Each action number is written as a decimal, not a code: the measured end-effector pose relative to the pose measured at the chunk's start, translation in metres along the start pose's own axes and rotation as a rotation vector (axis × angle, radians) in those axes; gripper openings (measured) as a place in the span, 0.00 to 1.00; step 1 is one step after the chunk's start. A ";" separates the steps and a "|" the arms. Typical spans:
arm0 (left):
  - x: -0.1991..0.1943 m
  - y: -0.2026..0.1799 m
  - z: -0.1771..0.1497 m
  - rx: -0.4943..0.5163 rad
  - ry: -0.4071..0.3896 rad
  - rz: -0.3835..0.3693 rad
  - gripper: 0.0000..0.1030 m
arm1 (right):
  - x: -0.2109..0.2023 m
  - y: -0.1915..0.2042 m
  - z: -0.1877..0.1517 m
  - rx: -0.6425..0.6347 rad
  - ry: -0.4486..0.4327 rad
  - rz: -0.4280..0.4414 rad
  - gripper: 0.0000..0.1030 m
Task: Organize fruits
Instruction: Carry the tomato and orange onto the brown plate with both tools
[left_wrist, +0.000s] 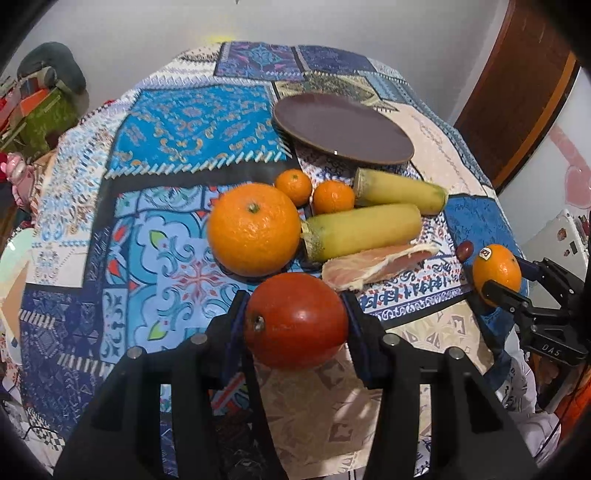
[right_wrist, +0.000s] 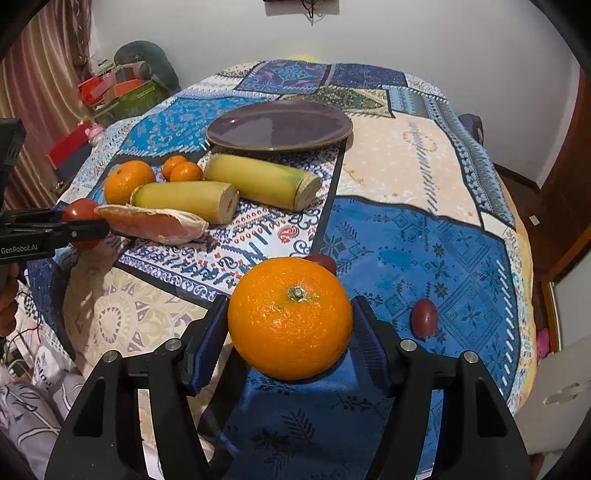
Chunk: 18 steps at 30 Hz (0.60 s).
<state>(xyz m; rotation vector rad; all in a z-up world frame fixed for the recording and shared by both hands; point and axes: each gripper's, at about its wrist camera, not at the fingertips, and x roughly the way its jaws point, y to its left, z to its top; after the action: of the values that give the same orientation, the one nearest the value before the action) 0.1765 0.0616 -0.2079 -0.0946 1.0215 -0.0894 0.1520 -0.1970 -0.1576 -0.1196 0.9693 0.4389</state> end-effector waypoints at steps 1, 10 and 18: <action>-0.004 -0.001 0.001 0.004 -0.011 0.007 0.48 | -0.003 0.000 0.001 0.001 -0.008 -0.001 0.61; -0.042 -0.009 0.024 0.037 -0.126 0.039 0.48 | -0.025 -0.006 0.020 0.021 -0.087 -0.015 0.61; -0.061 -0.015 0.052 0.057 -0.209 0.049 0.48 | -0.044 -0.010 0.049 0.026 -0.180 -0.046 0.61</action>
<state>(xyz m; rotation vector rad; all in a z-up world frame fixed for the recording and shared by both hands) 0.1889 0.0559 -0.1279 -0.0256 0.8119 -0.0626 0.1730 -0.2051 -0.0949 -0.0772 0.7931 0.3880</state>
